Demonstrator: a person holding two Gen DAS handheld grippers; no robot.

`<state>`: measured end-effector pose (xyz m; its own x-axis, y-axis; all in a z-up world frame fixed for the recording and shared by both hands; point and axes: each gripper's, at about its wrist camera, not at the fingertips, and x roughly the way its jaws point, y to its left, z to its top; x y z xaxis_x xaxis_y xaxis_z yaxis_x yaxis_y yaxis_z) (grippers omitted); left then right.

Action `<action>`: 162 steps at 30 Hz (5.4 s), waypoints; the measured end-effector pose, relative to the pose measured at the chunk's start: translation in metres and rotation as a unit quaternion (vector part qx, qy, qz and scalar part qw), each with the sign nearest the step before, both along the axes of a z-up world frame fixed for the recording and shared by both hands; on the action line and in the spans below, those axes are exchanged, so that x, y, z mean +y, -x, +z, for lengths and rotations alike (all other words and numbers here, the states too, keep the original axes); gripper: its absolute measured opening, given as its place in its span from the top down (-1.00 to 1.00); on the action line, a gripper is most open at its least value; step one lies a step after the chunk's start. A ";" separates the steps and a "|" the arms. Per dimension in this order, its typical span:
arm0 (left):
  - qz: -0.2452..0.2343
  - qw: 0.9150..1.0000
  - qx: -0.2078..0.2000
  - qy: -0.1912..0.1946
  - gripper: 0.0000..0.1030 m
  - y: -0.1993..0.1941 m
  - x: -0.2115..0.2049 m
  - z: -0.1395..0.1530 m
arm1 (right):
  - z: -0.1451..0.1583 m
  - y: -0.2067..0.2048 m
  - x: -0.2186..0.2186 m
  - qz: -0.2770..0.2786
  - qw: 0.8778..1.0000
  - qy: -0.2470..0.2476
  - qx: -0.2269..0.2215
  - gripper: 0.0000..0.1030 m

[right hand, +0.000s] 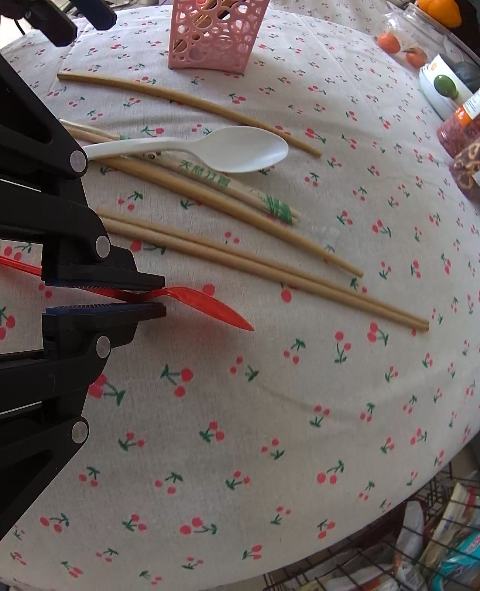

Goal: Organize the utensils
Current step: 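Grasp the red plastic spoon by its handle with the right tool, then grasp a wooden chopstick with the left tool while the right tool holds the red spoon, then lift the wooden chopstick over the pink basket with the left tool while the right tool lifts the red spoon, then lower the wooden chopstick into the pink basket and open the left tool, then lower the red spoon into the pink basket and open the right tool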

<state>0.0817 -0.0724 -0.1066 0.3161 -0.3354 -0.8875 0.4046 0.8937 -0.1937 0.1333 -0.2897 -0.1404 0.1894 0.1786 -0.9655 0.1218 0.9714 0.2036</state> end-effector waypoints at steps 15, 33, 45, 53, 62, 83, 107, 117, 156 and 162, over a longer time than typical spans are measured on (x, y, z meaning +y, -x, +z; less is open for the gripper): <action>0.048 0.991 -0.038 -0.117 0.58 -0.066 -0.067 -0.035 | 0.028 0.007 -0.039 -0.021 0.997 -0.060 -0.049 0.91; 0.064 0.990 -0.016 -0.125 0.81 -0.079 -0.069 -0.049 | 0.035 0.015 -0.040 -0.011 0.995 -0.076 -0.057 0.91; 0.015 0.996 -0.033 -0.084 0.87 -0.029 -0.063 -0.015 | 0.047 0.032 -0.030 -0.009 0.996 -0.057 -0.074 0.91; -0.001 0.996 -0.087 -0.030 0.88 0.011 -0.039 0.040 | 0.068 0.041 -0.019 -0.003 0.991 -0.063 -0.116 0.91; 0.016 0.989 -0.141 0.039 0.88 0.031 0.004 0.080 | 0.079 0.038 -0.011 0.006 0.989 -0.058 -0.138 0.89; 0.036 0.988 -0.131 0.067 0.88 0.030 0.044 0.079 | -0.002 -0.015 0.011 0.022 0.995 0.094 -0.034 0.42; 0.190 0.896 -0.372 0.150 0.88 0.027 0.114 0.170 | 0.125 0.045 0.059 0.043 0.960 -0.001 -0.278 0.43; 0.178 0.883 -0.421 0.106 0.88 -0.007 0.085 0.135 | 0.127 0.042 0.066 0.046 0.955 0.000 -0.293 0.43; 0.219 0.963 -0.156 0.011 -0.37 0.004 0.166 0.082 | 0.176 0.035 0.173 -0.047 0.844 0.063 -0.531 0.42; 0.214 0.966 -0.142 0.012 -0.37 0.002 0.169 0.076 | 0.162 0.026 0.200 -0.050 0.829 0.113 -0.545 0.42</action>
